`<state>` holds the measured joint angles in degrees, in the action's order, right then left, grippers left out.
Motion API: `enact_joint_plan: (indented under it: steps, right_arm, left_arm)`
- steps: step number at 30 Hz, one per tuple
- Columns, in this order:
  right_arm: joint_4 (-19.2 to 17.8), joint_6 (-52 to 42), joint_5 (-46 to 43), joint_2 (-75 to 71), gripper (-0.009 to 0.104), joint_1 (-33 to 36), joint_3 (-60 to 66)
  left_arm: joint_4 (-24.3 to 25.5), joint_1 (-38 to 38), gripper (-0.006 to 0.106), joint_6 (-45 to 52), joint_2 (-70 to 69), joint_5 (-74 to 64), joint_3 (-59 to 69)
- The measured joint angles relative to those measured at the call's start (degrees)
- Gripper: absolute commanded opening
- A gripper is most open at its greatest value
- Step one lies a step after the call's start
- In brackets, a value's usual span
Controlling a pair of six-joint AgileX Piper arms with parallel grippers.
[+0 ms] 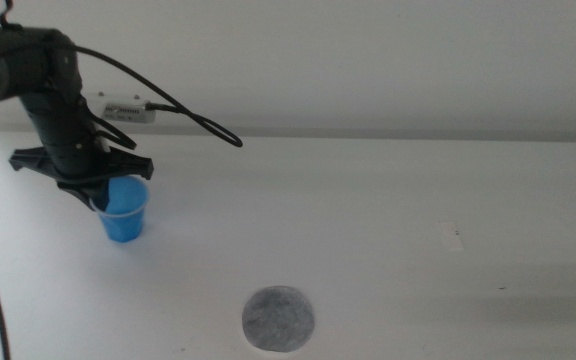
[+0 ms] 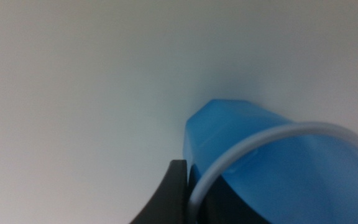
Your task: Place an empty cup on a cup mat.
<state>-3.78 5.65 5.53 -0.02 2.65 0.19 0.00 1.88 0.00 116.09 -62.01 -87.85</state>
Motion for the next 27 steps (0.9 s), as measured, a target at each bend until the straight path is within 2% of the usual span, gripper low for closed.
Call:
enact_joint_plan:
  steps: [5,10,17,27]
  right_arm:
    - [0.00,0.00,0.00,0.00,-0.002,0.00,0.00]
    - [0.00,0.00,0.00,0.00,-0.002,0.00,0.00]
    - [0.00,0.00,0.00,0.00,-0.002,0.00,0.00]
    - [0.00,0.00,0.00,0.00,-0.002,0.00,0.00]
  left_arm:
    - [0.78,3.98,-0.002,-4.04,-6.98,-6.24,0.04]
    - [0.00,13.59,-0.002,-10.32,-14.41,-7.10,0.66]
    - [0.00,27.24,-0.002,-19.32,-20.50,-7.53,7.87]
    - [-2.49,33.15,-0.002,-22.35,-17.94,-0.65,12.56]
